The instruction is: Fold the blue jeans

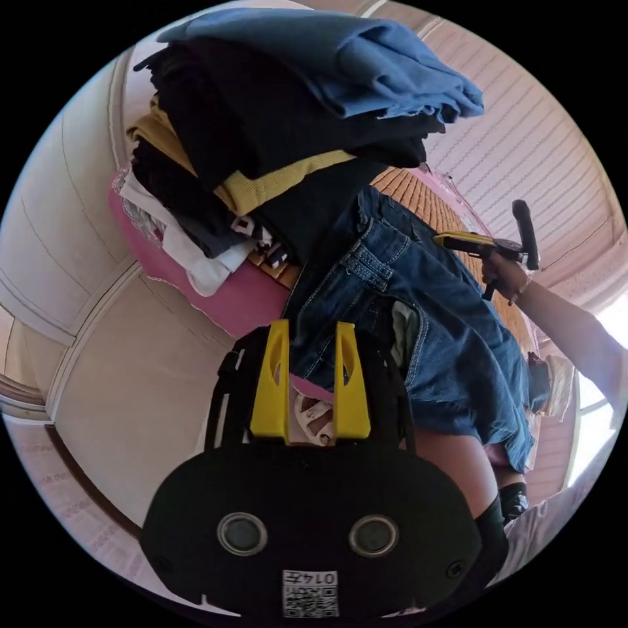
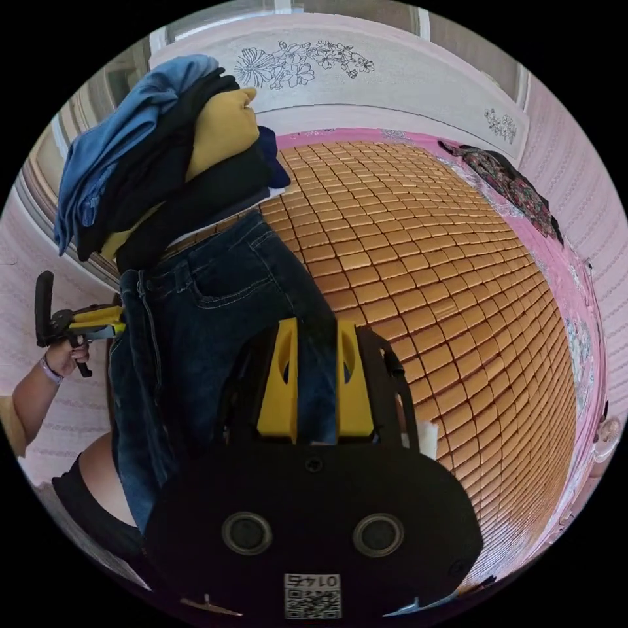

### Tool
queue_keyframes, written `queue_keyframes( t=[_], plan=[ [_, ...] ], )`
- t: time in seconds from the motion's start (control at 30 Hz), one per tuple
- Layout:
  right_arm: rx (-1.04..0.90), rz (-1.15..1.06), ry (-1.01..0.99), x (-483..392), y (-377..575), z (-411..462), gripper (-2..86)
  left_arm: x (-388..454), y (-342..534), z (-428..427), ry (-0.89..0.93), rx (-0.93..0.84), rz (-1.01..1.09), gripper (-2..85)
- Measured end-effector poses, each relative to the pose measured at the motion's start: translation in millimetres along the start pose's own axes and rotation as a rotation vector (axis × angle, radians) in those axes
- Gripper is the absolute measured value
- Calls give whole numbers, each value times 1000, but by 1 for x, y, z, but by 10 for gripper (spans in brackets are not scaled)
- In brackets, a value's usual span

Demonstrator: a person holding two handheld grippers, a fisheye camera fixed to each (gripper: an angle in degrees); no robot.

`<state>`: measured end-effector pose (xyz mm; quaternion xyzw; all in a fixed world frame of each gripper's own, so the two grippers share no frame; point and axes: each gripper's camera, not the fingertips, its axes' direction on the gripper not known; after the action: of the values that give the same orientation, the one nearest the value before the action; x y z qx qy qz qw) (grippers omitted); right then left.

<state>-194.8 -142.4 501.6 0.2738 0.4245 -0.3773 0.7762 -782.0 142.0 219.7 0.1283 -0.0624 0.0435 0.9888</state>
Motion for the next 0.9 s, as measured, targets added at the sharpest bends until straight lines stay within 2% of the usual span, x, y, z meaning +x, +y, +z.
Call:
queue_keyframes(
  t=[0.07,0.1,0.17,0.27,0.33,0.4,0.47,0.53,0.63,0.73,0.8,0.9],
  plan=[
    [0,-41,-21,1,1,-5,19,-2,3,0,43,8,-26,32],
    [17,-64,-11,0,3,-8,14,1,5,-1,35,3,-14,18],
    [152,-122,27,-1,11,-35,2,11,5,-9,4,5,40,5],
    [310,13,58,24,18,-69,2,31,4,-45,-16,100,176,0],
    [295,96,15,45,14,-64,7,36,-1,-57,11,126,201,3],
    [222,178,-43,58,9,-45,15,36,-15,-44,-9,81,169,19],
    [154,270,40,58,9,-28,22,32,-23,-25,-14,18,98,33],
    [185,237,65,49,22,-34,30,36,-24,-16,-64,-1,86,42],
    [301,87,117,24,78,-62,47,53,-14,-29,-140,69,113,34],
    [254,-2,348,-1,173,-76,57,76,-1,-38,-101,63,202,10],
    [233,117,408,0,245,-85,62,100,10,-38,-51,51,268,0],
    [143,450,427,12,370,-105,71,144,18,-26,56,11,353,-5]
  ],
)
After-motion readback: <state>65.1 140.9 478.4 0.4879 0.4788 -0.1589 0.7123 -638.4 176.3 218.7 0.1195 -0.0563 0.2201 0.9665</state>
